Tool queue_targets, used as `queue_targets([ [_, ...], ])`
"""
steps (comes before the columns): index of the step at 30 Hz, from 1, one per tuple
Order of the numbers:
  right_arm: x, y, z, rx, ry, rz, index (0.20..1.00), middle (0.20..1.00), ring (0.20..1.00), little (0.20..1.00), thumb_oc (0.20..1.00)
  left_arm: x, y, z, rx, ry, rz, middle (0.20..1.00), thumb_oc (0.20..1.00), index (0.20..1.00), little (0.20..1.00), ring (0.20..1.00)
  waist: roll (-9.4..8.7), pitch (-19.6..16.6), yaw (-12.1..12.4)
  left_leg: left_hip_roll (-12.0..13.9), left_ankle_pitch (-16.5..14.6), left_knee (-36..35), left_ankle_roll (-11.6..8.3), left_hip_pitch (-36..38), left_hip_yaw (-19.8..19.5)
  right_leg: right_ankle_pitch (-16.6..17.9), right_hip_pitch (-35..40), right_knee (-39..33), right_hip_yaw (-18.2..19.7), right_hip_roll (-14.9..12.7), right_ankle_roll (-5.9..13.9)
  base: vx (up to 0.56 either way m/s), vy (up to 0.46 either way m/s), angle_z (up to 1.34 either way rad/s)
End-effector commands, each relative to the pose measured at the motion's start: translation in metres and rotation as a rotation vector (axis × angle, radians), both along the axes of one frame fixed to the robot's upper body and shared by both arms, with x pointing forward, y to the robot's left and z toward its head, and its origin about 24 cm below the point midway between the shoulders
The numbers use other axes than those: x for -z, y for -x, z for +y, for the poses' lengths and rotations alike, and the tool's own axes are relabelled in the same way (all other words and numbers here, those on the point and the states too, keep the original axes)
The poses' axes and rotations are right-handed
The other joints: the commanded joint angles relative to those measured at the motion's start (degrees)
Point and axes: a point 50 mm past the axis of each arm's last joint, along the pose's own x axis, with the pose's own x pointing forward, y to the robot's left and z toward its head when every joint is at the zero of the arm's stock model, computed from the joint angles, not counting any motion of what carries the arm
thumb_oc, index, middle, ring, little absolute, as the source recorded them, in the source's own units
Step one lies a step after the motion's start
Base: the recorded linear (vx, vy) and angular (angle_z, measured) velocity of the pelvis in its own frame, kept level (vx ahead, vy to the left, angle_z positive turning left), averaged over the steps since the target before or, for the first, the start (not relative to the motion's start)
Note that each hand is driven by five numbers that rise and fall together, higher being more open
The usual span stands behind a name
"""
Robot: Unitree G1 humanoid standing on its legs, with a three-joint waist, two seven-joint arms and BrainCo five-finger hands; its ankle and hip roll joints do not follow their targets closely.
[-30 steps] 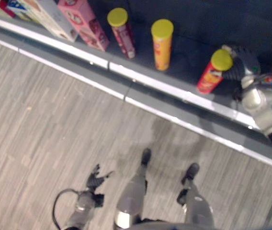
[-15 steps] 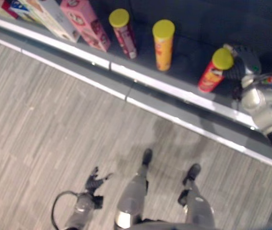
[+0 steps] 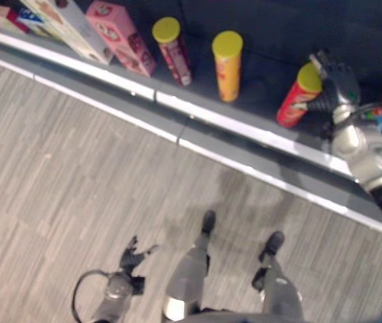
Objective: Put the goods on the table back onto the shelves and tidy them up.
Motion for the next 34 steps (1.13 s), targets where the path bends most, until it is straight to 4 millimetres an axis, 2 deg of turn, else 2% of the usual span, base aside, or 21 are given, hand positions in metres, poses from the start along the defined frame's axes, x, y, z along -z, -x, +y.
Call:
queue_targets([
  [1, -0.019, 0.013, 0.021, -0.106, -0.009, -0.141, 1.000, 1.000, 1.000, 1.000, 1.000, 0.002, 0.004, 0.012, -0.017, -0.058, 0.033, 1.000, 1.000, 1.000, 1.000, 1.000, -4.19, -3.23, 0.08, 1.44, -3.71, -1.21, -2.18, 0.02, 2.34, -4.62, 1.57, 3.93, 3.31, -5.16, 4.64, 0.00, 0.000, 0.00],
  [4, -0.028, 0.030, 0.024, -0.156, -0.062, -0.233, 1.000, 1.000, 1.000, 1.000, 1.000, 0.003, 0.003, 0.013, -0.017, -0.071, 0.047, 1.000, 1.000, 1.000, 1.000, 1.000, -4.81, -4.08, -0.51, 1.62, -4.04, -1.23, -2.35, 0.75, 2.71, -4.50, 2.30, 3.51, 3.22, -4.99, 4.67, 0.00, 0.000, 0.00],
  [6, -0.026, 0.052, 0.027, -0.219, -0.135, -0.300, 1.000, 1.000, 1.000, 1.000, 1.000, 0.005, 0.005, 0.015, -0.041, -0.075, 0.068, 1.000, 1.000, 1.000, 1.000, 1.000, -5.49, -5.36, -1.89, 1.71, -4.26, -1.23, -2.20, 1.36, 3.26, -3.92, 2.82, 2.85, 3.46, -4.81, 4.77, 0.03, 0.032, -0.03],
  [7, -0.025, 0.053, 0.026, -0.216, -0.137, -0.298, 1.000, 1.000, 1.000, 1.000, 1.000, 0.005, 0.006, 0.015, -0.038, -0.078, 0.070, 1.000, 1.000, 1.000, 1.000, 1.000, -5.59, -5.42, -1.72, 1.70, -4.28, -1.23, -2.20, 1.42, 3.26, -3.91, 2.92, 2.79, 3.44, -4.81, 4.78, 0.05, 0.031, 0.04],
  [9, -0.021, 0.072, 0.024, -0.263, -0.201, -0.327, 1.000, 1.000, 1.000, 1.000, 1.000, 0.007, 0.009, 0.016, -0.050, -0.082, 0.088, 1.000, 1.000, 1.000, 1.000, 1.000, -6.21, -6.23, -2.68, 1.90, -4.69, -1.23, -2.12, 2.41, 3.85, -3.84, 3.68, 2.41, 3.54, -4.60, 4.87, 0.05, 0.019, -0.03],
  [10, -0.013, 0.087, 0.026, -0.356, -0.307, -0.296, 1.000, 1.000, 1.000, 1.000, 1.000, 0.009, 0.014, 0.018, -0.071, -0.082, 0.106, 1.000, 1.000, 1.000, 1.000, 1.000, -6.85, -7.01, -3.94, 2.25, -5.14, -1.23, -1.94, 3.46, 4.43, -3.72, 4.29, 2.02, 4.08, -4.39, 4.91, 0.04, 0.020, -0.16],
  [11, -0.013, 0.088, 0.025, -0.354, -0.310, -0.293, 1.000, 1.000, 1.000, 1.000, 1.000, 0.009, 0.014, 0.019, -0.069, -0.085, 0.108, 1.000, 1.000, 1.000, 1.000, 1.000, -6.93, -7.07, -3.78, 2.24, -5.17, -1.23, -1.94, 3.54, 4.46, -3.71, 4.36, 1.97, 4.10, -4.39, 4.92, 0.04, 0.028, -0.18],
  [12, -0.004, 0.095, 0.026, -0.435, -0.427, -0.234, 1.000, 1.000, 1.000, 1.000, 1.000, 0.011, 0.017, 0.019, -0.073, -0.081, 0.119, 1.000, 1.000, 1.000, 1.000, 1.000, -7.36, -7.36, -4.44, 2.31, -5.43, -1.23, -1.86, 4.23, 5.05, -3.69, 4.54, 1.90, 4.65, -4.22, 4.93, 0.04, 0.056, -0.28],
  [13, 0.023, 0.099, 0.025, -0.630, -0.777, -0.034, 1.000, 1.000, 1.000, 1.000, 1.000, 0.013, 0.023, 0.022, -0.087, -0.067, 0.137, 1.000, 1.000, 1.000, 1.000, 1.000, -7.95, -8.19, -5.64, 2.51, -5.92, -1.23, -1.68, 5.66, 6.18, -3.53, 5.12, 1.51, 5.53, -4.08, 4.90, 0.05, 0.062, -0.34],
  [14, 0.036, 0.101, 0.026, -0.690, -0.868, 0.055, 1.000, 1.000, 1.000, 1.000, 1.000, 0.014, 0.025, 0.023, -0.089, -0.054, 0.144, 1.000, 1.000, 1.000, 1.000, 1.000, -8.14, -8.56, -6.03, 2.67, -6.27, -1.23, -1.75, 6.44, 6.76, -3.61, 5.52, 1.42, 5.84, -3.86, 4.84, 0.07, 0.065, -0.39],
  [16, 0.077, 0.103, 0.025, -0.766, -1.061, 0.330, 1.000, 1.000, 1.000, 1.000, 1.000, 0.015, 0.033, 0.030, -0.089, -0.046, 0.169, 1.000, 1.000, 1.000, 1.000, 1.000, -8.76, -9.80, -7.13, 2.98, -6.84, -1.23, -1.92, 8.14, 8.12, -3.24, 6.39, 0.78, 6.41, -3.63, 5.01, 0.04, 0.027, -0.48],
  [17, 0.077, 0.103, 0.025, -0.767, -1.061, 0.330, 1.000, 1.000, 1.000, 1.000, 1.000, 0.015, 0.033, 0.030, -0.089, -0.046, 0.169, 1.000, 1.000, 1.000, 1.000, 1.000, -8.82, -9.90, -7.18, 2.89, -6.72, -1.23, -1.86, 7.95, 8.08, -3.14, 6.25, 0.73, 6.39, -3.72, 5.04, 0.04, 0.039, -0.48],
  [18, 0.108, 0.112, 0.026, -0.760, -1.127, 0.508, 1.000, 1.000, 1.000, 1.000, 1.000, 0.016, 0.036, 0.032, -0.085, -0.036, 0.177, 1.000, 1.000, 1.000, 1.000, 1.000, -9.09, -11.15, -8.08, 2.92, -7.19, -1.23, -1.96, 9.20, 9.05, -3.21, 6.62, 0.43, 7.17, -3.54, 5.09, 0.07, 0.044, -0.22],
  [22, 0.183, 0.123, 0.012, -0.498, -1.251, 0.723, 1.000, 1.000, 1.000, 1.000, 1.000, 0.022, 0.043, 0.030, -0.083, -0.025, 0.214, 1.000, 1.000, 1.000, 1.000, 1.000, -8.99, -13.21, -9.50, 3.10, -8.11, -1.23, -1.79, 11.81, 10.90, -3.35, 7.58, 0.50, 8.47, -3.41, 5.05, 0.07, 0.046, -0.36],
  [23, 0.219, 0.136, 0.009, -0.351, -1.208, 0.865, 1.000, 1.000, 1.000, 1.000, 1.000, 0.022, 0.041, 0.029, -0.075, -0.030, 0.215, 1.000, 1.000, 1.000, 1.000, 1.000, -8.92, -13.93, -10.11, 3.26, -8.47, -1.23, -1.87, 12.93, 11.42, -3.64, 8.19, 0.56, 8.94, -3.19, 4.99, 0.07, 0.018, -0.33],
  [27, 0.290, 0.166, -0.005, -0.009, -1.233, 1.054, 1.000, 1.000, 1.000, 1.000, 1.000, 0.024, 0.036, 0.021, -0.028, -0.033, 0.222, 1.000, 1.000, 1.000, 1.000, 1.000, -8.81, -15.06, -11.27, 3.41, -8.86, -1.23, -1.87, 14.65, 11.94, -3.79, 9.02, 0.86, 9.51, -3.04, 4.84, 0.04, 0.002, -0.21],
  [28, 0.290, 0.166, -0.005, -0.009, -1.233, 1.053, 1.000, 1.000, 1.000, 1.000, 1.000, 0.024, 0.036, 0.022, -0.029, -0.033, 0.222, 1.000, 1.000, 1.000, 1.000, 1.000, -8.83, -14.99, -11.24, 3.42, -8.88, -1.23, -1.87, 14.73, 11.96, -3.80, 9.08, 0.85, 9.53, -3.03, 4.84, 0.03, -0.001, -0.03],
  [29, 0.304, 0.173, -0.007, 0.060, -1.239, 1.090, 1.000, 1.000, 1.000, 1.000, 1.000, 0.024, 0.036, 0.021, -0.025, -0.034, 0.225, 1.000, 1.000, 1.000, 1.000, 1.000, -8.80, -15.18, -11.43, 3.51, -8.99, -1.23, -1.87, 15.07, 12.06, -3.83, 9.31, 0.85, 9.63, -3.00, 4.78, 0.00, 0.000, 0.00],
  [30, 0.327, 0.187, -0.011, 0.206, -1.281, 1.135, 1.000, 1.000, 1.000, 1.000, 1.000, 0.024, 0.032, 0.018, -0.022, -0.022, 0.221, 1.000, 1.000, 1.000, 1.000, 1.000, -8.77, -15.44, -11.76, 3.63, -9.25, -1.23, -1.85, 15.74, 12.26, -3.90, 9.65, 0.81, 10.03, -2.81, 4.65, 0.03, -0.029, -0.02],
  [31, 0.338, 0.196, -0.014, 0.282, -1.297, 1.156, 1.000, 1.000, 1.000, 1.000, 1.000, 0.024, 0.031, 0.017, -0.017, -0.018, 0.220, 1.000, 1.000, 1.000, 1.000, 1.000, -8.74, -15.73, -11.99, 3.74, -9.34, -1.23, -1.86, 15.97, 12.46, -3.92, 9.68, 0.63, 10.20, -2.68, 4.65, 0.03, -0.030, -0.04],
  [34, 0.356, 0.214, -0.018, 0.429, -1.388, 1.171, 1.000, 1.000, 1.000, 1.000, 1.000, 0.027, 0.032, 0.016, -0.015, -0.001, 0.237, 1.000, 1.000, 1.000, 1.000, 1.000, -8.76, -16.37, -12.52, 4.07, -9.47, -1.23, -1.91, 16.61, 12.96, -4.00, 9.79, 0.41, 10.89, -2.22, 4.52, 0.02, -0.026, -0.05],
])
